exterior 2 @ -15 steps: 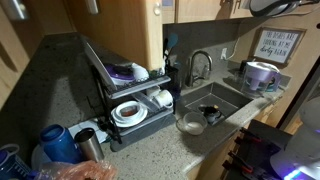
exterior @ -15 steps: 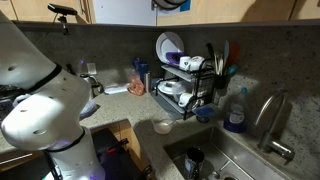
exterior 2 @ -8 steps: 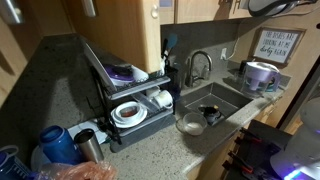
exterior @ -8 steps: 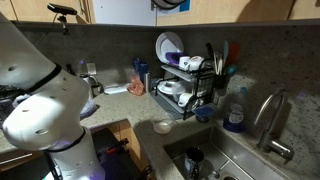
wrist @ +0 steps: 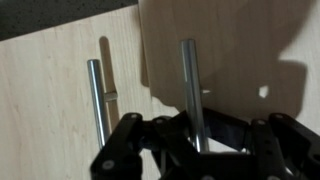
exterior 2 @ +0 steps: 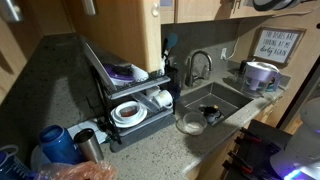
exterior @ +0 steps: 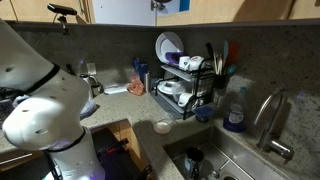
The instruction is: Open the left door of the cabinet above the faucet
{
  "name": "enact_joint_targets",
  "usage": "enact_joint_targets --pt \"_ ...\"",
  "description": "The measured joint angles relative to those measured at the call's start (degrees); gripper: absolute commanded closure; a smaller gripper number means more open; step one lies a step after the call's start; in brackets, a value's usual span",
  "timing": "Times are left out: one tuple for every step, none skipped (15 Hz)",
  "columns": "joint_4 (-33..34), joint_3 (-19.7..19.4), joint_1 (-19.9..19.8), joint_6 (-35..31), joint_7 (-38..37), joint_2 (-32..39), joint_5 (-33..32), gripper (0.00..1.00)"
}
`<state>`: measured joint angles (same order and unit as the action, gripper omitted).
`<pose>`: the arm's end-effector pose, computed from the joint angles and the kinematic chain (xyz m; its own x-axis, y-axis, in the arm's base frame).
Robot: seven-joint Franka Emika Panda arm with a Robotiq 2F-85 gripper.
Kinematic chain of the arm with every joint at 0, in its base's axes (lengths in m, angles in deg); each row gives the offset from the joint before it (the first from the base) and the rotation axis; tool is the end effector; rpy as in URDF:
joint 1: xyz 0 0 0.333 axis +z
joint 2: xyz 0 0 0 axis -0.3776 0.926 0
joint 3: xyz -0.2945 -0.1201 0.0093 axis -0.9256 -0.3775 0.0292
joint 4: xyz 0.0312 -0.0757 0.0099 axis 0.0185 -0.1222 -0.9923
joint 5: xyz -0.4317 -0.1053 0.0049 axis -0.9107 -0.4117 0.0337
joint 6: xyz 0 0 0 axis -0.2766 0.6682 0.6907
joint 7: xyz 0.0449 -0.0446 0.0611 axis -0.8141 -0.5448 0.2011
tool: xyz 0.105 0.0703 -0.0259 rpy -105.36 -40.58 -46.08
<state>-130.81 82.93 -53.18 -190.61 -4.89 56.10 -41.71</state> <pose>0.4212 -0.2514 0.7009 0.1434 -0.2144 0.9662 -0.5375 -0.8366 -0.1059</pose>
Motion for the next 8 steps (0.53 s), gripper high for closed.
enact_joint_targets --pt "0.0 0.0 0.0 0.8 0.0 -0.3 0.0 0.99" --pt "0.0 0.0 0.0 1.3 0.0 -0.6 0.0 0.99" --pt "0.1 0.0 0.0 1.8 0.0 -0.8 0.0 0.99" --pt "0.1 0.0 0.0 2.3 0.0 -0.9 0.0 0.99" --pt "0.2 0.0 0.1 2.7 0.0 -1.1 0.0 0.99" --pt "0.3 0.0 0.1 3.1 0.0 -1.2 0.0 0.99" --pt "0.3 -0.1 0.3 3.5 0.0 -1.3 0.1 0.99" --pt "0.4 -0.4 0.7 4.1 0.0 -1.4 0.1 0.99"
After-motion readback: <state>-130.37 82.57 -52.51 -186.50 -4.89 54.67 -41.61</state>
